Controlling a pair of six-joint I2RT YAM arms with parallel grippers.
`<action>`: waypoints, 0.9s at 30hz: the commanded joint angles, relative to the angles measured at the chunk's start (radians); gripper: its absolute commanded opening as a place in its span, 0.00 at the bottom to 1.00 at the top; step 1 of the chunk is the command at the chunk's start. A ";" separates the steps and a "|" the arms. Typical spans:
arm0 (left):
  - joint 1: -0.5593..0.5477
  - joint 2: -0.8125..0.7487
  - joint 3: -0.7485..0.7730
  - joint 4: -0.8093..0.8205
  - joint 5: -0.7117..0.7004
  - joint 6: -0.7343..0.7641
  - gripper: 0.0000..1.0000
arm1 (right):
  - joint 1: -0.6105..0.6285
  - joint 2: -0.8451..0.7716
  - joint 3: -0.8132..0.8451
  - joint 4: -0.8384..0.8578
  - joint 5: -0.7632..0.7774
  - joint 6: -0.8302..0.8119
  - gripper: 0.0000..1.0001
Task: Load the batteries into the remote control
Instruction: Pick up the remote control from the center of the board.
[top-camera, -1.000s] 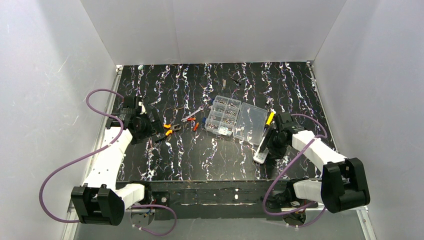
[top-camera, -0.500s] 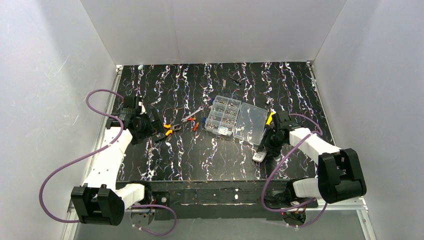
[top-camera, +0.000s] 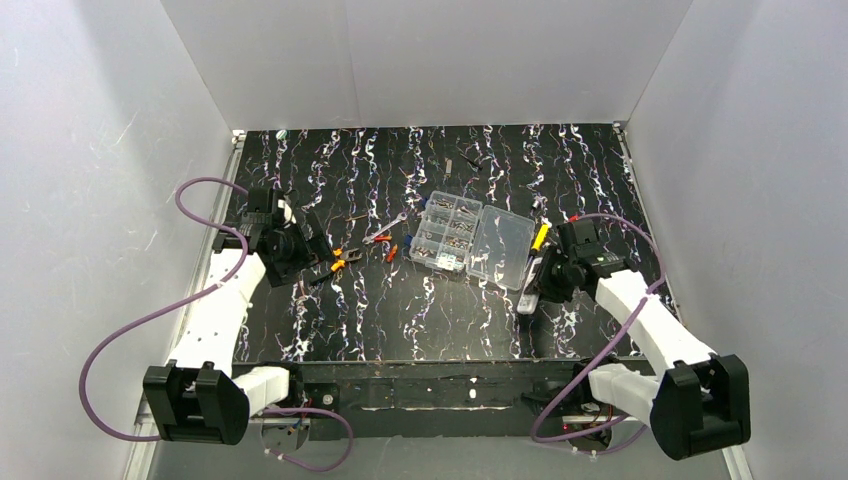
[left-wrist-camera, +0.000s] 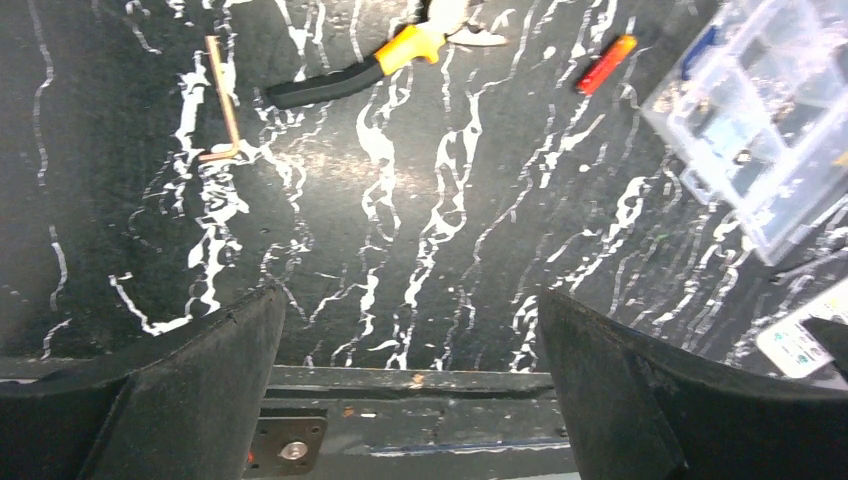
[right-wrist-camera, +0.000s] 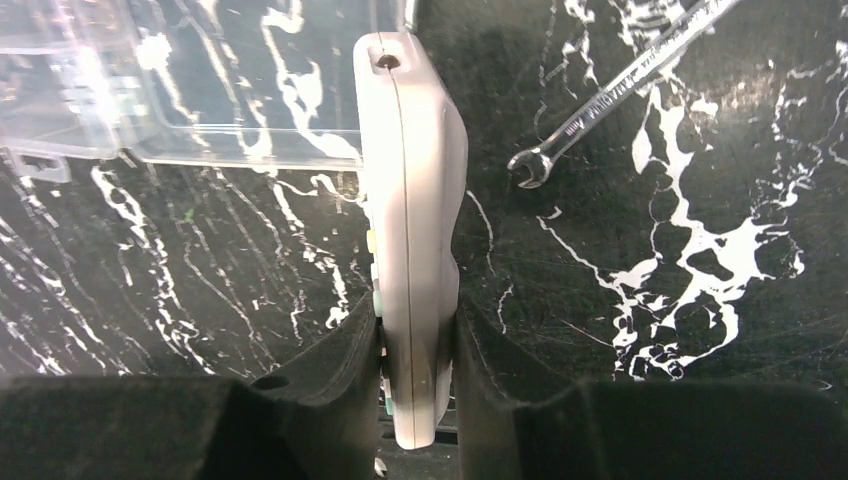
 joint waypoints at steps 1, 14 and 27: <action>0.003 0.005 0.061 -0.057 0.128 -0.058 1.00 | 0.004 -0.062 0.075 -0.005 -0.040 -0.083 0.01; -0.277 0.088 0.186 0.259 0.372 -0.357 0.99 | 0.254 0.129 0.322 0.340 -0.607 -0.211 0.01; -0.320 0.092 -0.063 1.145 0.447 -0.706 0.99 | 0.255 0.277 0.370 0.806 -0.908 0.246 0.01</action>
